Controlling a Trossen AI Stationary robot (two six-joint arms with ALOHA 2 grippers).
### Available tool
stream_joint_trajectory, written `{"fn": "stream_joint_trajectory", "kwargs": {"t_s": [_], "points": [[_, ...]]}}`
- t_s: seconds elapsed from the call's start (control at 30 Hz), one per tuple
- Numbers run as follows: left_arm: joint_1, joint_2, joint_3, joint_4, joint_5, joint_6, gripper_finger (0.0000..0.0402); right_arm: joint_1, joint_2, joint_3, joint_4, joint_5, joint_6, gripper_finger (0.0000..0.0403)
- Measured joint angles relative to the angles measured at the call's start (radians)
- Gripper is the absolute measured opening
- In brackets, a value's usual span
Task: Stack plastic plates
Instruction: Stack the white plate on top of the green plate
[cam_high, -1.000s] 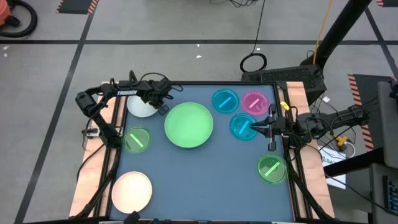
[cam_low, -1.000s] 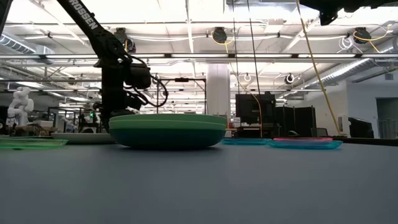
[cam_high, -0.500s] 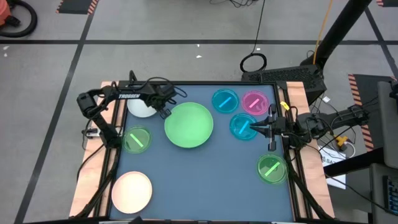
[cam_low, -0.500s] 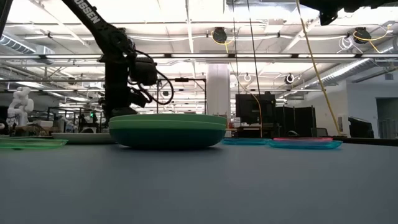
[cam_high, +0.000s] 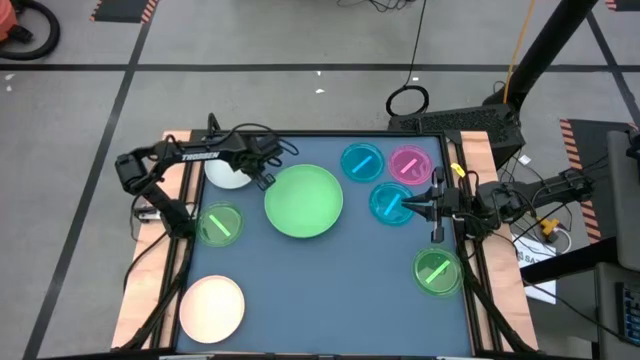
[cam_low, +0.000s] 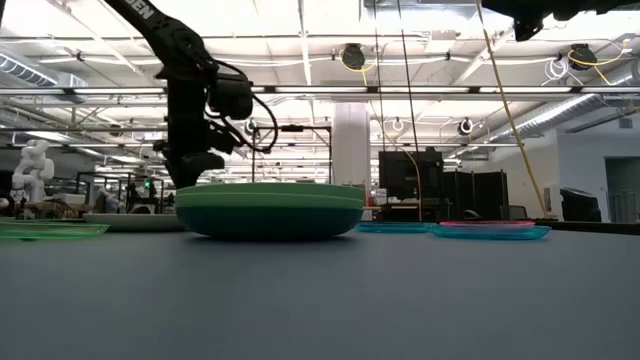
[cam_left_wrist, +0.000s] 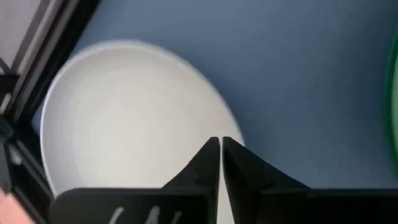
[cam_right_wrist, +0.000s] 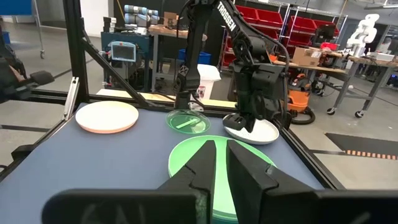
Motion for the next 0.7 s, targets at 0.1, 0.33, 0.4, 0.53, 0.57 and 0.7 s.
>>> {"fn": "stream_joint_trajectory", "kwargs": {"t_s": [0.1,0.33,0.4,0.53,0.57,0.7], "points": [[-0.003,-0.023,0.0,-0.03,0.003,-0.011,0.0048,0.0,0.0,0.0,0.0,0.0,0.0,0.0031],[-0.011,-0.031,-0.001,-0.038,0.082,-0.018,0.0094,0.0,0.0,0.0,0.0,0.0,0.003,0.0031],[-0.016,-0.031,-0.013,-0.011,0.084,-0.018,0.011,0.0,0.0,0.0,0.0,0.0,0.003,0.0031],[-0.016,-0.031,-0.069,0.04,0.082,-0.021,0.0137,0.0,0.0,0.0,0.0,0.0,0.003,0.0031],[-0.016,-0.03,-0.087,0.053,0.081,-0.022,0.0141,0.0,0.0,0.0,0.0,0.0,0.003,0.0031],[-0.016,-0.03,-0.143,0.111,0.034,-0.05,0.0145,0.0,0.0,0.0,0.0,0.0,0.003,0.0031]]}}
